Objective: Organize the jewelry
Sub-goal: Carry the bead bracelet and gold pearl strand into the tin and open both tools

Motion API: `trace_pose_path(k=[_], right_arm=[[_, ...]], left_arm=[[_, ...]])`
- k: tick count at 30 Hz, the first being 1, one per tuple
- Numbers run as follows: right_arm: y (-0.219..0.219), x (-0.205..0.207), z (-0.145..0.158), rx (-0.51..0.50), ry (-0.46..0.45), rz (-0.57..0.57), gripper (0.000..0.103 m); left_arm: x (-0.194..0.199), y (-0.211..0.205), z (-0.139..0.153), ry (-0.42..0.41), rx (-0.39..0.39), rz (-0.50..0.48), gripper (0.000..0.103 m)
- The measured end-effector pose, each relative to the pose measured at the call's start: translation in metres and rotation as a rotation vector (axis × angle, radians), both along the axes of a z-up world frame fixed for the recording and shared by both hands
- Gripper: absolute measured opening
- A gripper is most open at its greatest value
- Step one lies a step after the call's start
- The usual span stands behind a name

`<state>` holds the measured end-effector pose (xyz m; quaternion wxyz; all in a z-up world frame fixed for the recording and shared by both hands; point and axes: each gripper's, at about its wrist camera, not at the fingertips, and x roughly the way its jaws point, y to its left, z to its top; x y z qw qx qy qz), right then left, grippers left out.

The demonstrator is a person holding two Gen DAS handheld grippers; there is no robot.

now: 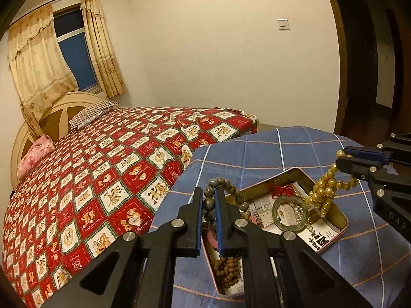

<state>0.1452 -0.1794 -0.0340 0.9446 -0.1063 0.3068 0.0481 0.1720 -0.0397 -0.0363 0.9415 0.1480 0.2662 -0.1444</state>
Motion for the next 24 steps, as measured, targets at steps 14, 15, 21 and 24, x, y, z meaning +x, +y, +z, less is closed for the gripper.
trace_pose_path(k=[14, 15, 21, 24], right_arm=[[0.004, 0.019, -0.017, -0.008, 0.031, 0.002, 0.013], [0.004, 0.020, -0.018, -0.008, 0.035, 0.002, 0.013], [0.003, 0.026, -0.027, -0.003, 0.054, -0.007, 0.013], [0.002, 0.029, -0.032, 0.001, 0.064, -0.012, 0.013]], left_arm=[[0.015, -0.011, -0.028, 0.050, 0.035, 0.000, 0.008], [0.015, -0.010, -0.030, 0.052, 0.035, 0.000, 0.008], [0.022, -0.008, -0.042, 0.076, 0.026, 0.009, 0.008], [0.025, -0.007, -0.047, 0.088, 0.018, 0.014, 0.008]])
